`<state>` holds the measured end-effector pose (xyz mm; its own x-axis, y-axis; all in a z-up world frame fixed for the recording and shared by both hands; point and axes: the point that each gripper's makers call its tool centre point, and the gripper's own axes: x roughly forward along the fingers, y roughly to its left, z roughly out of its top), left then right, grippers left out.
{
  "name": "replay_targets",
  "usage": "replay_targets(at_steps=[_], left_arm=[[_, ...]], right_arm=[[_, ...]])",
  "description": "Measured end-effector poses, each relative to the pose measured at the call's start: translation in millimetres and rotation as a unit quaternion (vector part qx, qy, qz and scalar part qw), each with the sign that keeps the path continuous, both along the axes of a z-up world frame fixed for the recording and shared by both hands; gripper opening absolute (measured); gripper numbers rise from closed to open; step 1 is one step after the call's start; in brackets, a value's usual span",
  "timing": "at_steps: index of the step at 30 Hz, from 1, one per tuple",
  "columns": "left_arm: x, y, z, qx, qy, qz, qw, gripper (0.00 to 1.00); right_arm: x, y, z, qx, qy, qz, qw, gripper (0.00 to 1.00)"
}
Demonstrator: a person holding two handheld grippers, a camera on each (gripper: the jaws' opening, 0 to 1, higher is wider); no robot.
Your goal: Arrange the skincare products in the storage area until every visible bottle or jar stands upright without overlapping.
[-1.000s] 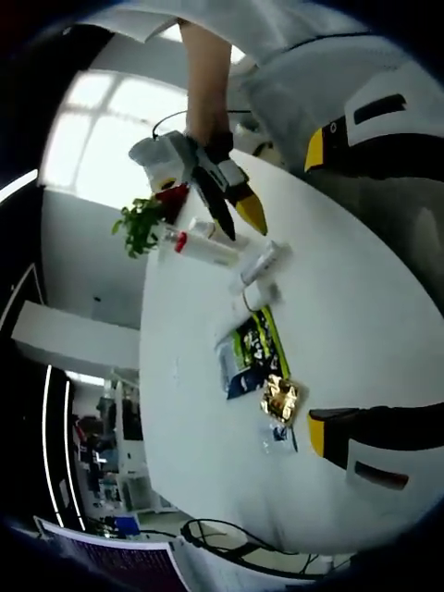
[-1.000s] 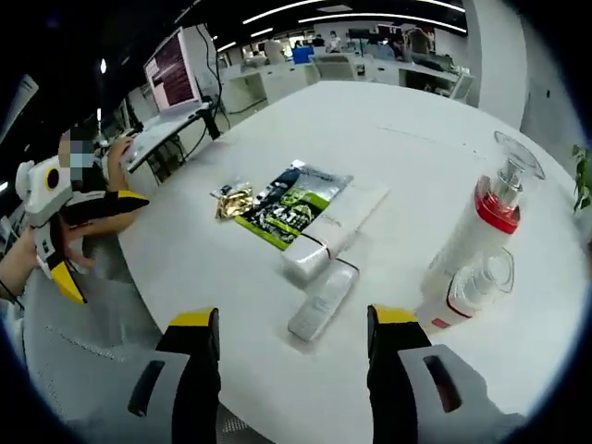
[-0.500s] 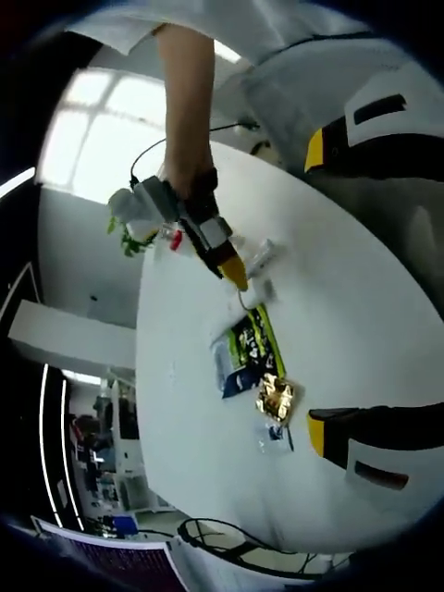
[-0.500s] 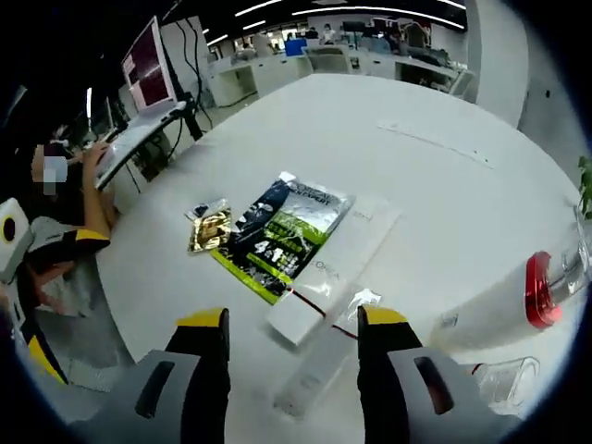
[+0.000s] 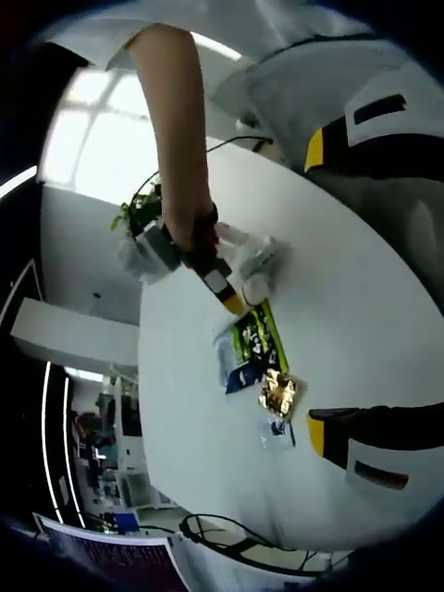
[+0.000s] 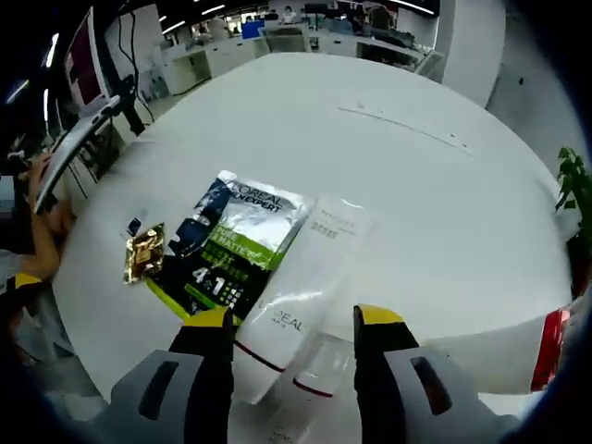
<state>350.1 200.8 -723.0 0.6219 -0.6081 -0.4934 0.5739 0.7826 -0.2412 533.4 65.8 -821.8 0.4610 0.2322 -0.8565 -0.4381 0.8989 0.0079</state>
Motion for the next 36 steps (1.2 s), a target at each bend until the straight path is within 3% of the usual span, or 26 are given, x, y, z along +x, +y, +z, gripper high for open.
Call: replay_targets(at_steps=[5,16,24,29,36], left_arm=[[0.7,2,1.3,-0.004,-0.003,0.004,1.0000,0.96],[2.6,6,-1.2,-0.009,-0.002,0.013,0.9999,0.96],[2.2,7,-4.5,-0.007,0.005,0.012,0.9999,0.96],[1.8,6,-3.9,-0.006,0.006,0.014,0.9999,0.96],[2.1,6,-3.3,-0.004,0.005,0.015,0.9999,0.96]], right_arm=[[10,-2,-6.9,-0.021,0.006,0.000,0.9998,0.50],[26,8,-15.4,-0.022,0.024,-0.008,0.9994,0.45],[41,7,-17.9,-0.019,0.017,-0.009,0.9996,0.43],[43,6,-18.2,-0.019,0.010,0.000,0.9998,0.40],[43,2,-17.0,-0.007,-0.006,-0.022,0.9997,0.34]])
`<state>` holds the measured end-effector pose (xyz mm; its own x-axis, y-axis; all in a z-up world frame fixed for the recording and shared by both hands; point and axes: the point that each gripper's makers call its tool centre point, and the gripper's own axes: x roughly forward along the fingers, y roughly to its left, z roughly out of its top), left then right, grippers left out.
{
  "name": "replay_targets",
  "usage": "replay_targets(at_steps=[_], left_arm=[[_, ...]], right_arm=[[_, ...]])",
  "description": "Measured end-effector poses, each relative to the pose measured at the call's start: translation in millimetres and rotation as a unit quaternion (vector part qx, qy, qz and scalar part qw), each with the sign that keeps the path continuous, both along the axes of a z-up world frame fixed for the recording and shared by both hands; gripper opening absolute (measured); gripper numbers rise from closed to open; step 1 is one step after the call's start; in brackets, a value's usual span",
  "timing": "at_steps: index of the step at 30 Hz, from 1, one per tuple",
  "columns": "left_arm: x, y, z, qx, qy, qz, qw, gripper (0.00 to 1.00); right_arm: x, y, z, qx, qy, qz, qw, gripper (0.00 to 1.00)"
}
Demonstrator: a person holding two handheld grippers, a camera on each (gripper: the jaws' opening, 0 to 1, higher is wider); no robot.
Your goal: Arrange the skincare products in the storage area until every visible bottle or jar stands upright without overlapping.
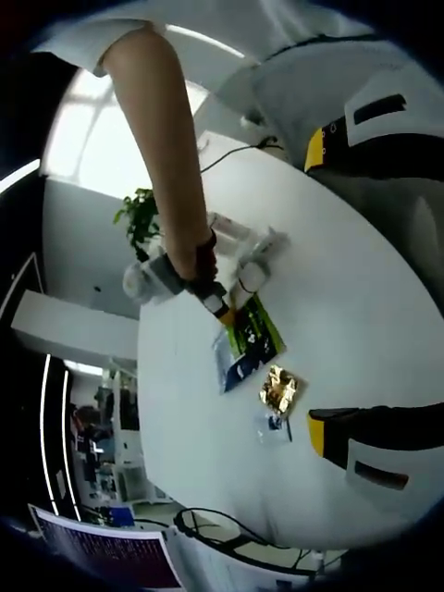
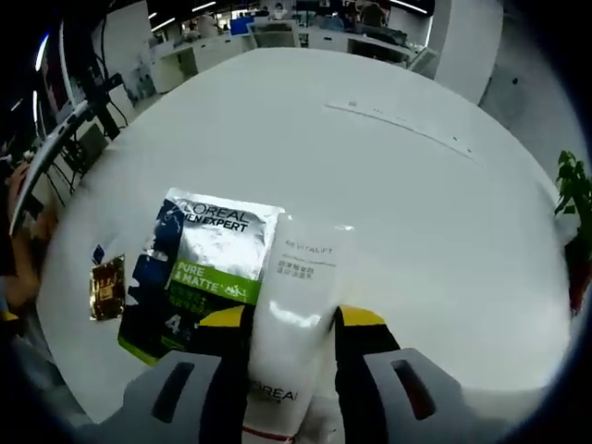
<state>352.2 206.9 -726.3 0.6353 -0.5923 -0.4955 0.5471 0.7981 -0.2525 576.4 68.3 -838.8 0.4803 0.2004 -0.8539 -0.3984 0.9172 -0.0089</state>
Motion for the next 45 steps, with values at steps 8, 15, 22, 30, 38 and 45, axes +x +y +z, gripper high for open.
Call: replay_targets(at_steps=[8,15,22,30,38,45], left_arm=[[0.4,0,1.8,0.000,-0.002,0.001,1.0000,0.96],[1.3,2,1.4,-0.001,-0.004,0.003,1.0000,0.96],[2.0,2,2.9,-0.004,-0.006,0.004,1.0000,0.96],[2.7,0,6.0,-0.003,-0.011,0.005,0.9999,0.96],[2.5,0,7.5,-0.003,-0.013,0.006,0.9999,0.96],[1.8,-2,8.9,0.000,-0.015,0.003,0.9999,0.96]], right_arm=[[-3,-2,2.1,0.011,-0.013,-0.028,0.9995,0.30],[-2,-2,4.6,0.031,-0.014,-0.042,0.9986,0.29],[-4,-4,10.2,0.038,-0.028,-0.038,0.9982,0.29],[-13,-2,22.0,0.043,-0.051,-0.027,0.9974,0.28],[-16,1,37.7,0.052,-0.079,-0.008,0.9955,0.28],[-19,2,49.6,0.064,-0.097,0.002,0.9932,0.28]])
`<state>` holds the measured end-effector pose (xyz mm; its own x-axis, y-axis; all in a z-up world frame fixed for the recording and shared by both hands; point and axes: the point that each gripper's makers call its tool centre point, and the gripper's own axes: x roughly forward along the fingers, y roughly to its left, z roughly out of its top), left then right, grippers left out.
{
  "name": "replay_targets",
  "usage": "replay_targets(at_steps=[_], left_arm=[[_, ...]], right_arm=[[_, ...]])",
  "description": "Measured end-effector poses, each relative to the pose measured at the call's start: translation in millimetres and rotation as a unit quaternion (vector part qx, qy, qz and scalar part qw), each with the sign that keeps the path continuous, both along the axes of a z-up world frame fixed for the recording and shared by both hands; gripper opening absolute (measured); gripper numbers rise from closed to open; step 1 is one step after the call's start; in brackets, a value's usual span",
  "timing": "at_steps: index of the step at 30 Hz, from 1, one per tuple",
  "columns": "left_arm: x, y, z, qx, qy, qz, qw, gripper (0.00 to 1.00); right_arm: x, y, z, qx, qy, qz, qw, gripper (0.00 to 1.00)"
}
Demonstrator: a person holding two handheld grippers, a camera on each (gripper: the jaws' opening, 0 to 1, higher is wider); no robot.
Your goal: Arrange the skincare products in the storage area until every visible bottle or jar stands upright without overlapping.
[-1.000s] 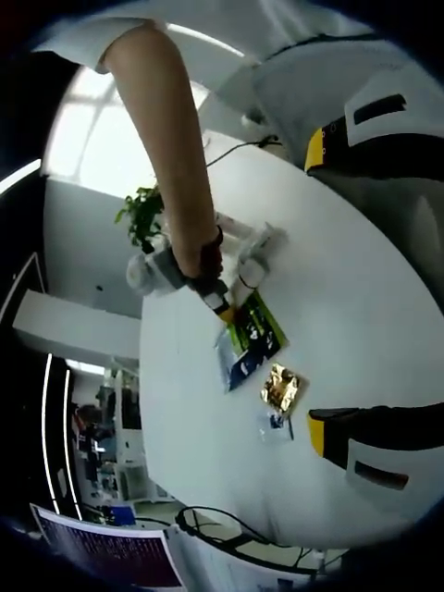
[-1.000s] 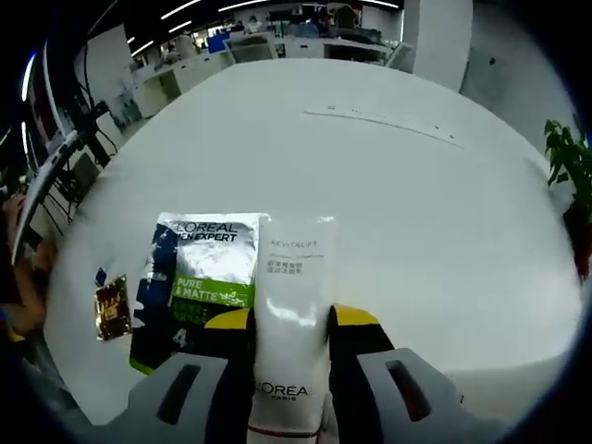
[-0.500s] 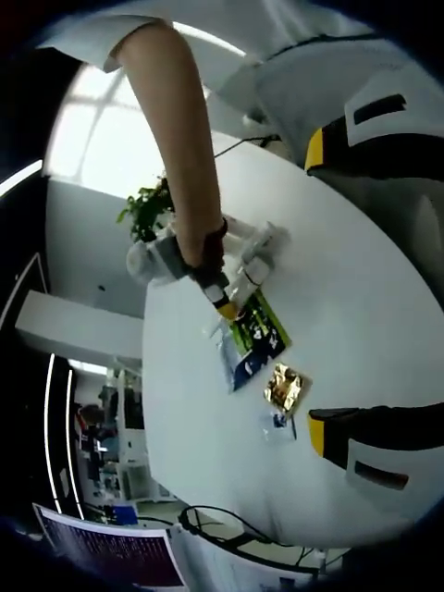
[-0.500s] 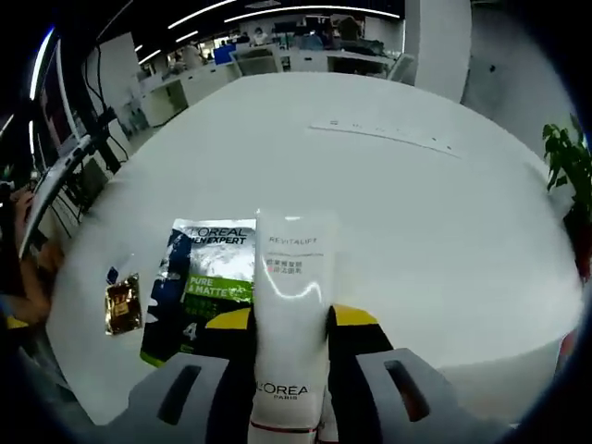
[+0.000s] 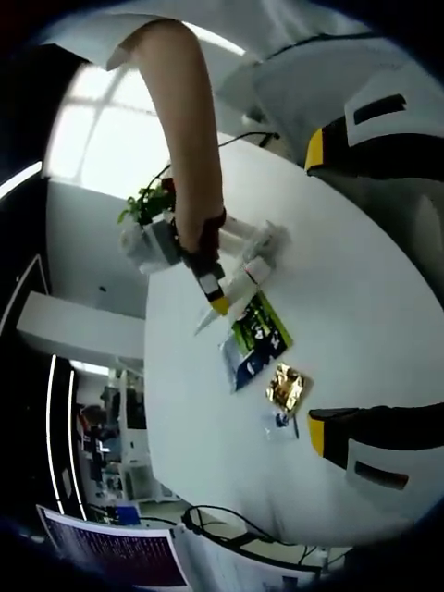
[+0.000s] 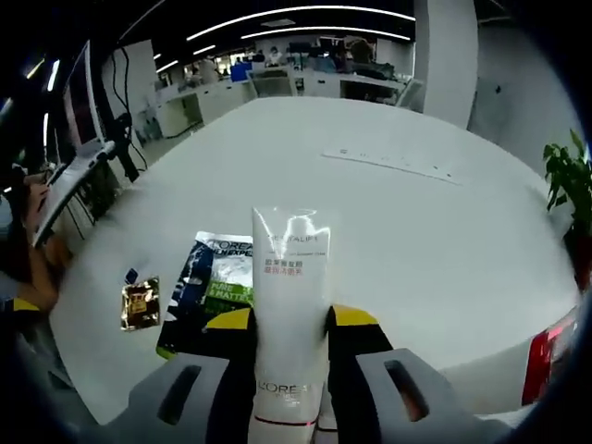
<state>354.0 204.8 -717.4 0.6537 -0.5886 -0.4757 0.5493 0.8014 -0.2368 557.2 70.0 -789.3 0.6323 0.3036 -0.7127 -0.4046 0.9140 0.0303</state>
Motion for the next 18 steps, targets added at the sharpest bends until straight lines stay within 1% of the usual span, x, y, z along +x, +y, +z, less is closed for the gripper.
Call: replay_targets(at_steps=[4,6,8,15,18], left_arm=[[0.4,1,0.6,-0.002,-0.001,0.001,1.0000,0.96],[0.7,1,0.8,-0.002,-0.002,0.002,1.0000,0.96],[0.6,1,0.8,-0.002,-0.003,0.002,1.0000,0.96],[0.3,-1,2.2,-0.001,-0.005,-0.001,1.0000,0.96],[0.5,-1,3.0,-0.001,-0.006,-0.002,1.0000,0.96]], right_arm=[[-7,0,8.6,0.003,-0.015,0.006,0.9999,0.28],[-7,0,12.0,0.007,-0.025,0.012,0.9996,0.28],[-14,0,16.5,0.009,-0.029,0.013,0.9994,0.28],[-17,0,25.9,0.023,-0.044,0.019,0.9986,0.28],[-19,3,33.2,0.030,-0.056,0.028,0.9976,0.28]])
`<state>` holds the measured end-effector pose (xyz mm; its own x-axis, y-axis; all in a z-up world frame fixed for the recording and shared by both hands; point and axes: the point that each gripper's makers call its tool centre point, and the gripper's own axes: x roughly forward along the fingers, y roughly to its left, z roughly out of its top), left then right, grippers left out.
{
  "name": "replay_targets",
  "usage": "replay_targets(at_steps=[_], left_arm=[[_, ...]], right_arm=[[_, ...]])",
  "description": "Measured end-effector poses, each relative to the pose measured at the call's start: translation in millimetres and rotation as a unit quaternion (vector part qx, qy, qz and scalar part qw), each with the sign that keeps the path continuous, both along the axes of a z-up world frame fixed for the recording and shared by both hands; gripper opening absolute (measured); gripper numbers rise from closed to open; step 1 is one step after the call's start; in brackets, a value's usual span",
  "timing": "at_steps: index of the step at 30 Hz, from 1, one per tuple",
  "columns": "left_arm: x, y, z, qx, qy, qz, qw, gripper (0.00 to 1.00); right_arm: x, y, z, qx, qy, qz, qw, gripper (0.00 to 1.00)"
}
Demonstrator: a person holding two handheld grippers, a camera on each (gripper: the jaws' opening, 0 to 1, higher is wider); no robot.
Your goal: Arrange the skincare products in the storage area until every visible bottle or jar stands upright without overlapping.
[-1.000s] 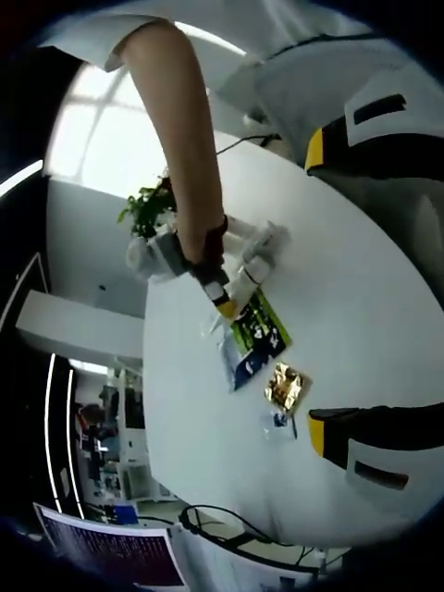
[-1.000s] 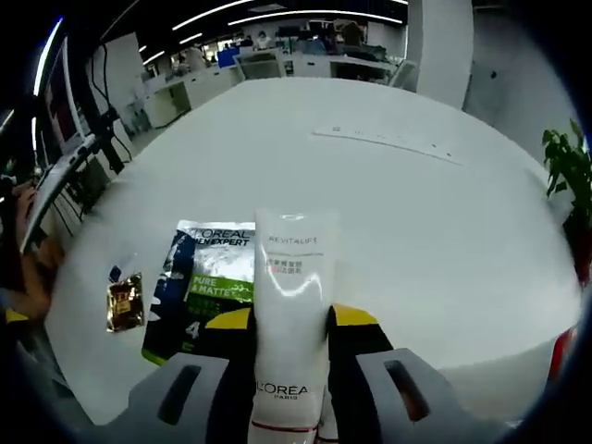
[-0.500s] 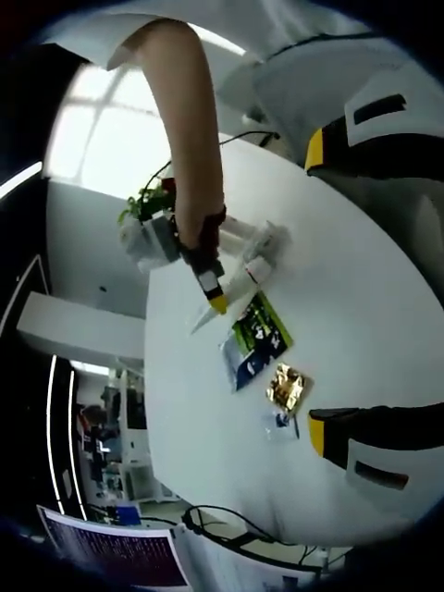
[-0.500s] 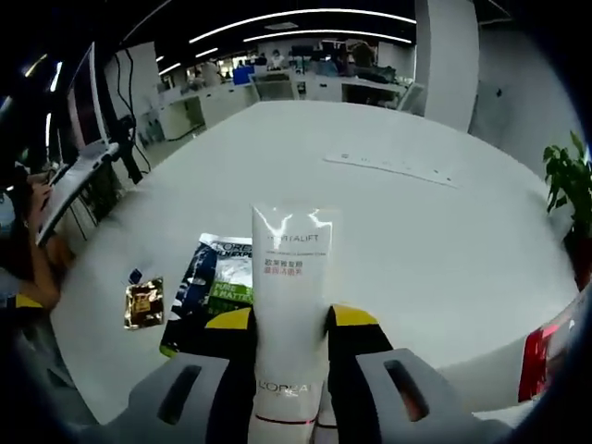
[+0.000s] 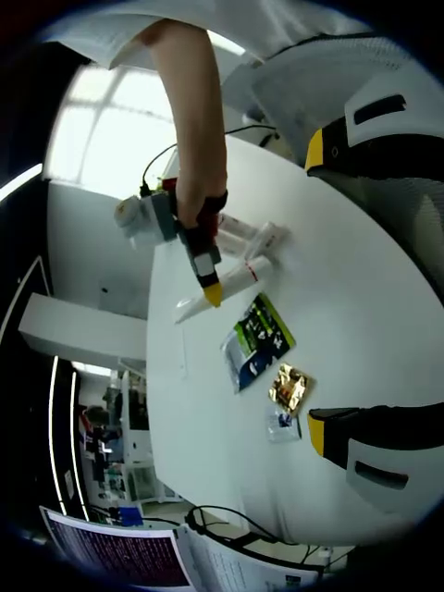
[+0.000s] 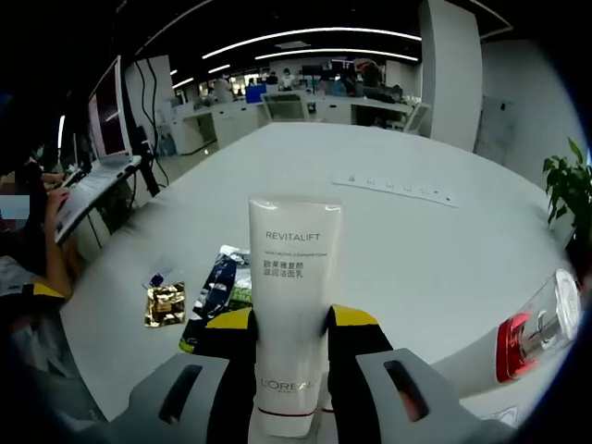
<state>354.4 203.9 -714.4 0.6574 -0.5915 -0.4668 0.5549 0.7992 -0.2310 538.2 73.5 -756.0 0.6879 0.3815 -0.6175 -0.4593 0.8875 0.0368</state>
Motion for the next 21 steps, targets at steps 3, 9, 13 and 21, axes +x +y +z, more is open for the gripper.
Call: replay_targets(at_steps=[3,9,13,21], left_arm=[[0.2,0,0.7,-0.001,-0.002,0.001,1.0000,0.96],[0.8,0,2.7,-0.003,-0.006,0.002,1.0000,0.96],[1.1,2,5.4,-0.008,-0.009,0.004,0.9999,0.96],[0.5,2,9.2,-0.013,-0.014,0.007,0.9998,0.95]], right_arm=[[-5,5,9.9,0.012,-0.015,0.010,0.9998,0.28],[-12,13,21.5,0.017,-0.029,0.026,0.9991,0.28],[-19,18,29.0,0.021,-0.038,0.040,0.9983,0.28],[-33,23,36.1,0.026,-0.045,0.060,0.9969,0.28]])
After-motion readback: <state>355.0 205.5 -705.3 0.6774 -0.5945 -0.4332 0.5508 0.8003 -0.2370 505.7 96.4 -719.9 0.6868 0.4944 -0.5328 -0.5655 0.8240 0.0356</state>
